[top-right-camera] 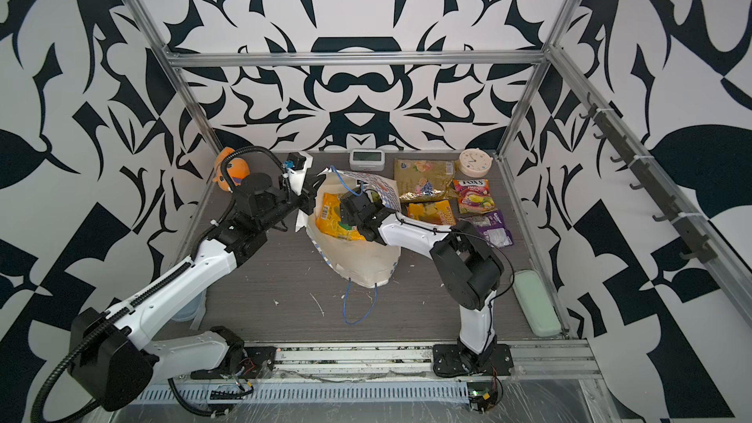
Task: Take the snacks out of the paper bag
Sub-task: Pick up the snack from the paper bag.
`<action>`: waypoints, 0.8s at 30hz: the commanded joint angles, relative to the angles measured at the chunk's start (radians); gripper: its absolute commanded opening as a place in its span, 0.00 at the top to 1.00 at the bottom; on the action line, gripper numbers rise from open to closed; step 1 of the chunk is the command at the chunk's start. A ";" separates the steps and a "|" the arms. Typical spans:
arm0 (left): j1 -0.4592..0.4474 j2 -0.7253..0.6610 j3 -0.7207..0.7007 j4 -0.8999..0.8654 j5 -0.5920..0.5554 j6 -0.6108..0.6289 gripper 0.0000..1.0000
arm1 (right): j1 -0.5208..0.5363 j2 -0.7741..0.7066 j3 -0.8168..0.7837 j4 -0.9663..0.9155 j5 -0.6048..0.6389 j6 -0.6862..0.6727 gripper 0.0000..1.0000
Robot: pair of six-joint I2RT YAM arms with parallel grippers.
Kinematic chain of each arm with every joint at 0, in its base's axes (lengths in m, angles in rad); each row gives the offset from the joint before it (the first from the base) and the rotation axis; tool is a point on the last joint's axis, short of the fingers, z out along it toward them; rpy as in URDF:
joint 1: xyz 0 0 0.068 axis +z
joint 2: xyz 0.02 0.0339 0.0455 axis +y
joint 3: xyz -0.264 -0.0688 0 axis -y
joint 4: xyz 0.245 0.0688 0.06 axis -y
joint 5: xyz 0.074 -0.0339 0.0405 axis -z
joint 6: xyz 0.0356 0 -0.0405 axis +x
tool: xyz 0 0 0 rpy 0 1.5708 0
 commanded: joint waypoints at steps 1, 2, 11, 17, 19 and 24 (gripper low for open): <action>-0.002 -0.044 0.002 0.092 -0.005 -0.003 1.00 | -0.032 0.017 0.058 0.025 -0.031 0.052 0.00; -0.002 -0.044 0.002 0.093 -0.004 -0.003 1.00 | -0.036 0.030 0.067 0.025 -0.047 0.059 0.00; -0.002 -0.038 0.007 0.092 -0.002 0.010 1.00 | -0.080 0.109 0.077 0.228 -0.505 0.047 0.15; -0.002 -0.026 0.012 0.097 -0.010 0.006 1.00 | -0.080 0.139 0.095 0.330 -0.733 0.052 0.35; -0.002 -0.022 0.015 0.097 -0.017 0.006 1.00 | -0.080 0.144 0.108 0.337 -0.798 0.052 0.43; -0.002 -0.012 0.026 0.099 -0.020 0.009 1.00 | -0.081 0.136 0.101 0.378 -0.919 0.061 0.45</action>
